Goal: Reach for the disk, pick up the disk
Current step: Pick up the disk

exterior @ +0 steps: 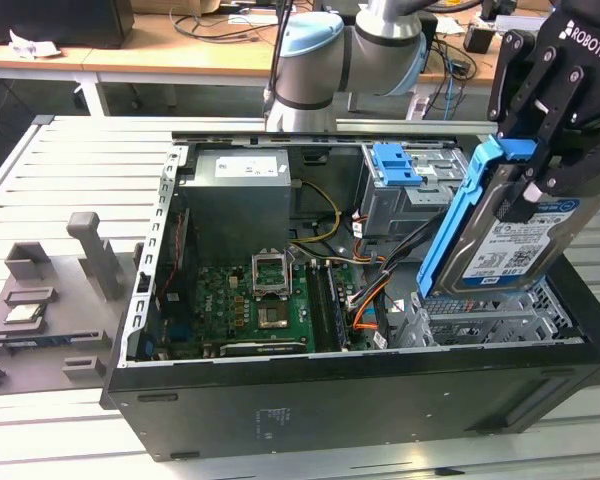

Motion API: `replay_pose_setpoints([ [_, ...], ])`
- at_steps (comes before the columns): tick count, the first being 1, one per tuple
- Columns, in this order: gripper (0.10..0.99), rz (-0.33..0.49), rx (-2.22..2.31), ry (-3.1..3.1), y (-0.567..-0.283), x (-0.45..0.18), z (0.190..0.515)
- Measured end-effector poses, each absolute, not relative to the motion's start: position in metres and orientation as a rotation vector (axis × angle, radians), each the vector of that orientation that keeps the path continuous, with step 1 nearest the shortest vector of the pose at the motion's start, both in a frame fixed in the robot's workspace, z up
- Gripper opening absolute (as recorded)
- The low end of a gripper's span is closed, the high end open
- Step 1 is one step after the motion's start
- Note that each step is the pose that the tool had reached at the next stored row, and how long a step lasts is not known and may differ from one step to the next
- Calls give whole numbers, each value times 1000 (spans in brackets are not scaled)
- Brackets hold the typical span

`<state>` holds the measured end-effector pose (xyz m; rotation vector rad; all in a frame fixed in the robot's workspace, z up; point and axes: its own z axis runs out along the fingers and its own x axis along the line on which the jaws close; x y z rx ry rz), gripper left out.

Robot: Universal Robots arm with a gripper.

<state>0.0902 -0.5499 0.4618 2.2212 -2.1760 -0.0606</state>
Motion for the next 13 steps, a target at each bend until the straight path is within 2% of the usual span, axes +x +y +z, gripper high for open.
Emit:
replay_pose_setpoints([
  [13, 365, -59, 2220, -2175, -550, 100, 446],
])
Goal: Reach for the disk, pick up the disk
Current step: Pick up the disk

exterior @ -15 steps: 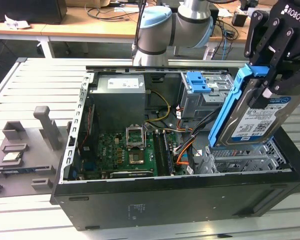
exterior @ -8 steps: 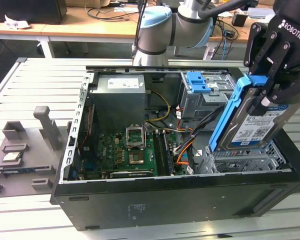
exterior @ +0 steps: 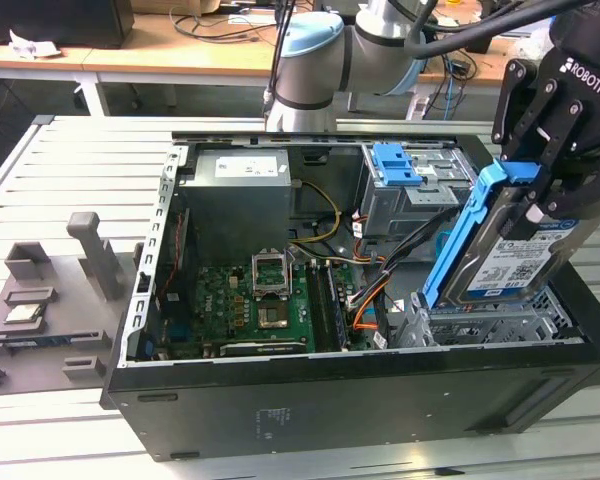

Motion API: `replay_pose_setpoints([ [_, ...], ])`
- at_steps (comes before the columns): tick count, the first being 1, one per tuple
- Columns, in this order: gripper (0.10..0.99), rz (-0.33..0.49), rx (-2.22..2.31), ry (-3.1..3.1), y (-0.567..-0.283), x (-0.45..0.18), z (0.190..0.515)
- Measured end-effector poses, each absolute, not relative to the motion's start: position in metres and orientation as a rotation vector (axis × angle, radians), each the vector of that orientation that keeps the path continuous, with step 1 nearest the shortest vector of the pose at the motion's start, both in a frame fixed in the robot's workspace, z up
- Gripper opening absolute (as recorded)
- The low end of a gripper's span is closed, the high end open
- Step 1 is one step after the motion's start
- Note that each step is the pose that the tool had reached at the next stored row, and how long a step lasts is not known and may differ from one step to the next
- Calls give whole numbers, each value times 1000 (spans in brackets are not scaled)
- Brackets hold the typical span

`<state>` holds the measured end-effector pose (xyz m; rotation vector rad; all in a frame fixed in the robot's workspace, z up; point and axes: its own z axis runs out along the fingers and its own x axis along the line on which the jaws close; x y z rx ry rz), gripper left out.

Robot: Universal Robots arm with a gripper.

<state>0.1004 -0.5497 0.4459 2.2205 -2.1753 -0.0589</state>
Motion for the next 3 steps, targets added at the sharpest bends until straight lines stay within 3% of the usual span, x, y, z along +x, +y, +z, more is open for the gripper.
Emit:
replay_pose_setpoints([
  [3, 365, -59, 2220, -2175, -550, 100, 446],
])
